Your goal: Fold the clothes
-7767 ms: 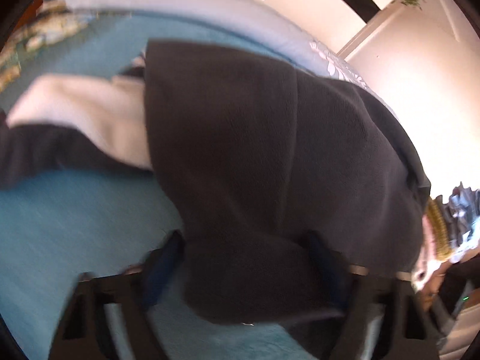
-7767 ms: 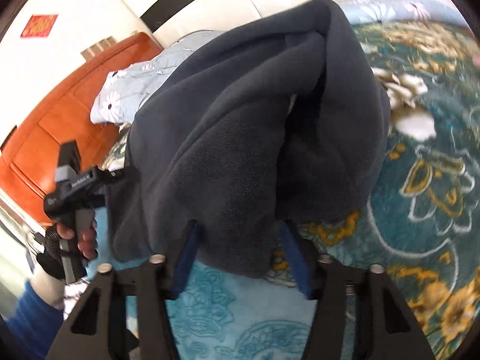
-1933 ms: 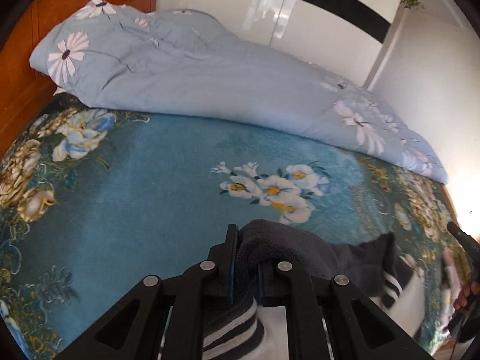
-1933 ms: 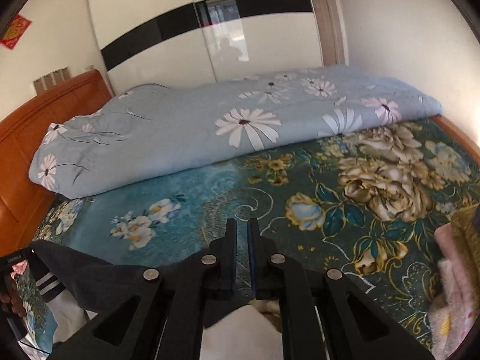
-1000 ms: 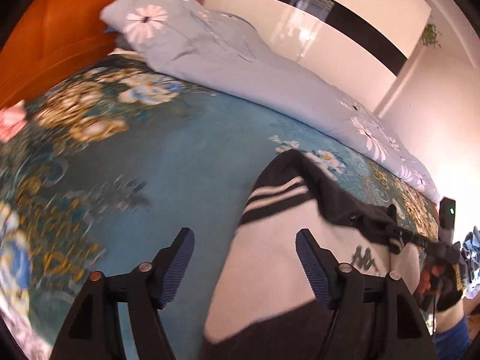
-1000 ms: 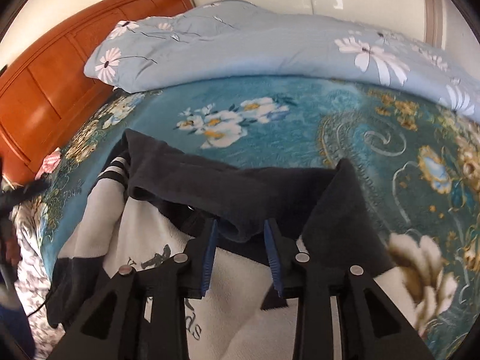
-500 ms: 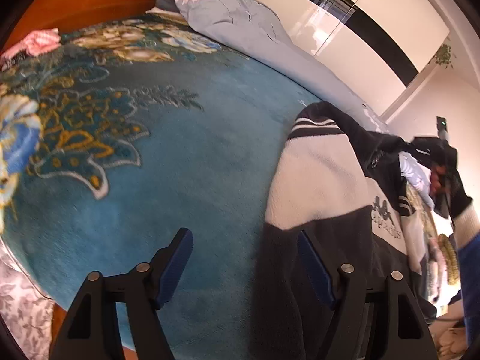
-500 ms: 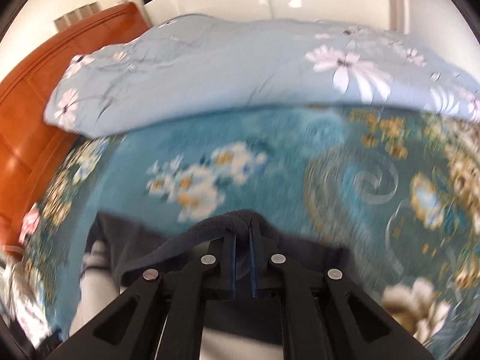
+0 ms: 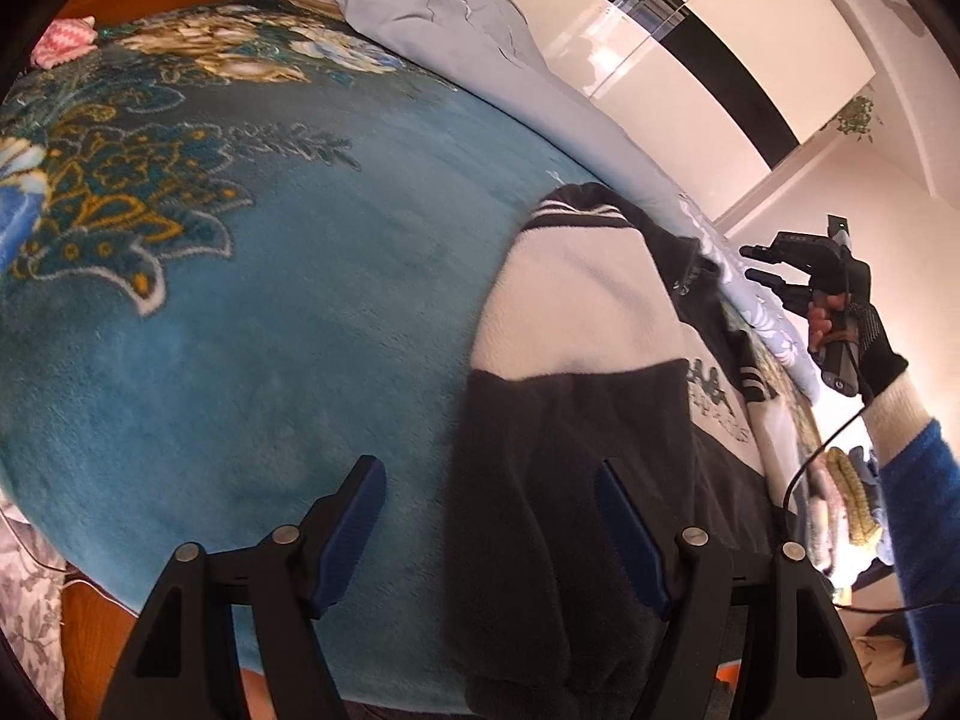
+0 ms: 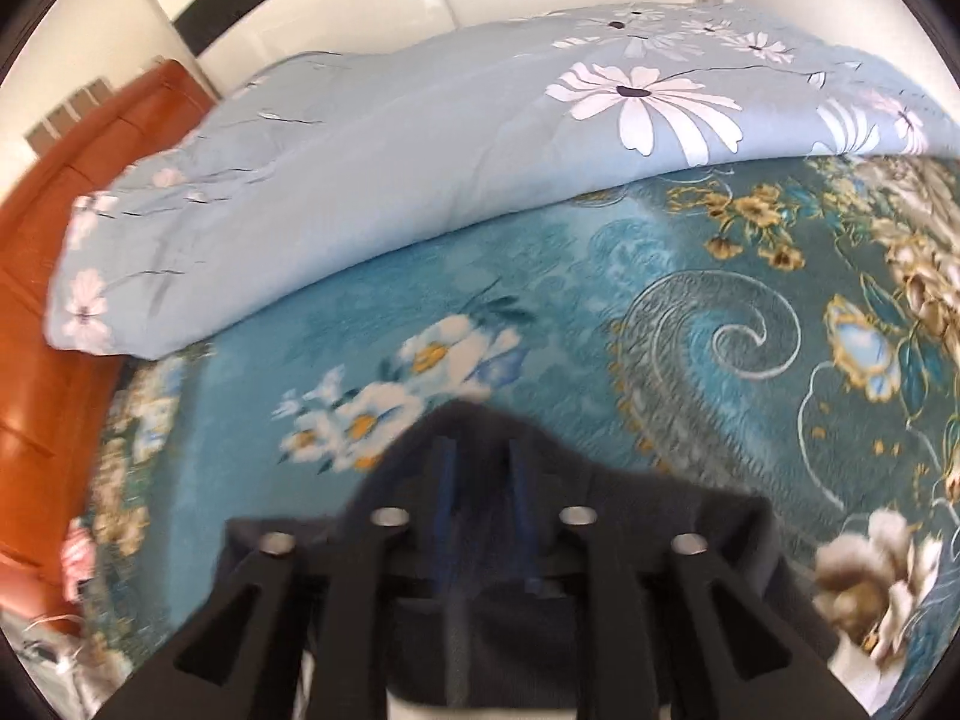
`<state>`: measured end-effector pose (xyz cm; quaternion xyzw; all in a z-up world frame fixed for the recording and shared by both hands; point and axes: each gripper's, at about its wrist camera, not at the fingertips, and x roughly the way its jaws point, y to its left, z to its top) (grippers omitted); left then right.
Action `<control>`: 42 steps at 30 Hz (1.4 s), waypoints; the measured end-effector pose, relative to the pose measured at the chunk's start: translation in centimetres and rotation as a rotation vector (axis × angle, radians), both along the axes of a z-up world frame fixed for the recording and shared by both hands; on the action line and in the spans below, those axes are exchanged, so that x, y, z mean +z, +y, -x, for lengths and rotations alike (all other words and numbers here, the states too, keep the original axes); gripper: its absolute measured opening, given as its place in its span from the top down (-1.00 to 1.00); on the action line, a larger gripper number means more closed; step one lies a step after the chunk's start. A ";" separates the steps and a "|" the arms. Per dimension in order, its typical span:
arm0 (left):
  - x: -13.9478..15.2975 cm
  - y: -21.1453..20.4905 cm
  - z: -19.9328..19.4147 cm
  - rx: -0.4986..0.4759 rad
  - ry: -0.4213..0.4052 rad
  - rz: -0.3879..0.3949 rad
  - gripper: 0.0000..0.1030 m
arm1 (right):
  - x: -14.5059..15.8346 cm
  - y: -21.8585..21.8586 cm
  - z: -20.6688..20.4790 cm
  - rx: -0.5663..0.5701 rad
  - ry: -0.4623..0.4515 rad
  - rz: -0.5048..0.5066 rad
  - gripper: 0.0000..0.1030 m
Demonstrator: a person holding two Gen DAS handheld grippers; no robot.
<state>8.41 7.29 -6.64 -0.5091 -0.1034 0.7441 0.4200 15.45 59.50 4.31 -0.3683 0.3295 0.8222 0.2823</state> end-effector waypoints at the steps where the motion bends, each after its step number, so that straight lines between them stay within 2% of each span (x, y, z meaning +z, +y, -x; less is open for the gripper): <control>1: -0.1 0.1 -0.2 -0.005 -0.009 -0.008 -0.47 | 0.7 -0.7 -0.8 0.012 0.019 -0.008 0.31; 4: -0.3 0.2 -0.8 -0.021 -0.037 -0.031 -0.47 | 1.9 -2.7 -3.7 0.043 0.055 -0.004 0.20; 9: -0.3 0.5 -1.7 -0.026 -0.058 -0.043 -0.43 | 2.3 -5.0 -8.6 0.091 0.024 -0.042 0.17; 11: -0.2 0.6 -2.0 -0.016 -0.051 -0.032 -0.05 | 2.1 -5.5 -10.4 0.083 0.012 -0.057 0.17; 12: -0.2 0.5 -2.0 -0.009 -0.044 -0.024 0.40 | 2.0 -5.7 -11.2 0.078 0.006 -0.064 0.17; 13: -0.2 0.3 -2.0 -0.003 -0.034 -0.022 0.62 | 1.7 -5.9 -12.0 0.077 0.012 -0.051 0.17; 15: 0.2 -0.2 -1.7 0.012 0.000 -0.011 0.82 | 1.1 -6.2 -13.5 0.073 0.019 -0.022 0.17; 17: 0.8 -0.4 -1.0 0.009 0.042 0.003 0.84 | 0.7 -6.5 -14.7 0.069 0.017 -0.006 0.17; 21: 3.4 -0.9 1.5 0.022 0.181 0.049 0.86 | 0.0 -7.2 -16.7 0.059 0.013 0.009 0.17; 24: 6.0 -1.7 4.2 0.090 0.332 0.135 0.86 | -0.5 -7.6 -18.2 0.052 0.010 0.021 0.17; 26: 7.4 -2.7 6.7 0.156 0.397 0.179 0.86 | -0.8 -7.9 -19.2 0.047 0.008 0.028 0.17; 29: 8.4 -3.5 11.8 0.238 0.436 0.249 0.86 | -1.3 -8.4 -20.7 0.040 0.005 0.040 0.17; 33: 7.4 -1.5 17.1 0.263 0.438 0.372 0.86 | -2.2 -8.1 -22.5 0.013 -0.007 0.057 0.17; 36: 5.1 0.1 20.1 0.273 0.410 0.456 0.85 | -3.0 -8.0 -23.6 -0.012 -0.002 0.080 0.17; 38: 3.1 1.3 21.5 0.285 0.345 0.496 0.85 | -3.3 -8.0 -24.3 -0.017 0.002 0.092 0.17; 41: 2.0 0.9 21.9 0.321 0.259 0.438 0.79 | -3.3 -8.7 -25.1 0.005 0.010 0.090 0.17; 42: 2.4 0.7 21.2 0.320 0.251 0.409 0.68 | -3.3 -9.2 -25.3 0.019 0.011 0.083 0.17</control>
